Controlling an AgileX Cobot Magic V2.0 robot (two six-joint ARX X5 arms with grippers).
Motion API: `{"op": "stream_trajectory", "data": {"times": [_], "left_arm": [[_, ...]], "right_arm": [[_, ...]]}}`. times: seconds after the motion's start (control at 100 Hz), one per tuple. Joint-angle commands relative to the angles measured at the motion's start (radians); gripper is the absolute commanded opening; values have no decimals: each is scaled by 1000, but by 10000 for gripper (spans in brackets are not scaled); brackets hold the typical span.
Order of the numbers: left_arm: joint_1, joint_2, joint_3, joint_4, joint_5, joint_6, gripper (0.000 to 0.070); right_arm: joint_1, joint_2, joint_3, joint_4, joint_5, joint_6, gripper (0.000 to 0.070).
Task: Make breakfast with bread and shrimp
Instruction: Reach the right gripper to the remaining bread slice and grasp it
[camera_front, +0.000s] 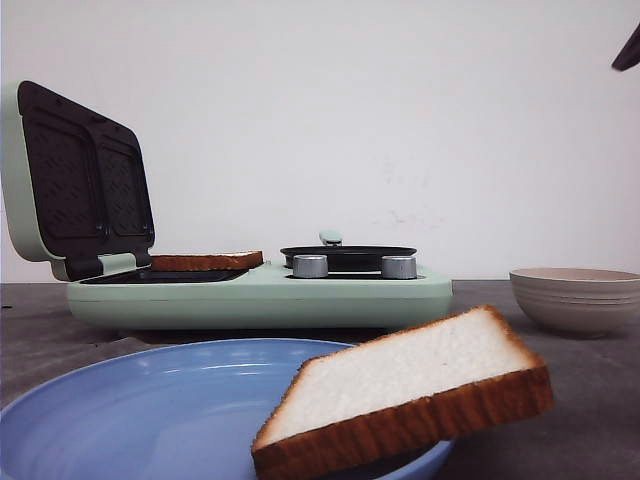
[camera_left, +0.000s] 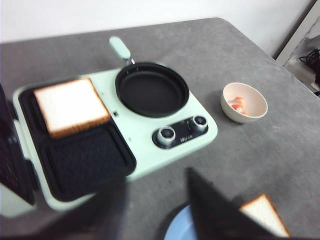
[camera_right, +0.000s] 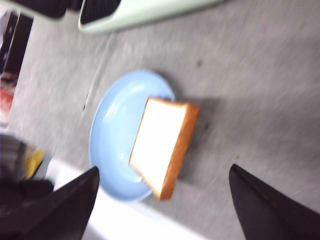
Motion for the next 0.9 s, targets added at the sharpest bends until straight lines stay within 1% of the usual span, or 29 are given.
{"op": "stream_trajectory", "data": {"times": [0.0, 0.07, 0.12, 0.18, 0.28, 0.59, 0.74, 0.89], "left_arm": [[0, -29, -34, 26, 2, -42, 356], [1, -62, -81, 25, 1, -45, 357], [4, -83, -110, 21, 2, -47, 357], [7, -109, -144, 24, 2, -48, 357], [11, -151, -189, 24, 2, -52, 355], [30, -261, -271, 23, 1, -52, 355], [39, -303, -307, 17, 1, -62, 355], [40, -326, -309, 18, 0, -63, 355]], "right_arm": [[17, 15, -20, 8, -7, 13, 521], [36, 24, -52, 21, -6, 25, 521], [50, 27, -81, 51, -14, 56, 521], [74, 26, -125, 124, -38, 121, 521], [132, 25, -199, 254, -43, 227, 521], [353, 71, -331, 575, 56, 451, 521], [447, 170, -334, 671, 105, 473, 521], [501, 272, -334, 731, 148, 473, 521]]}}
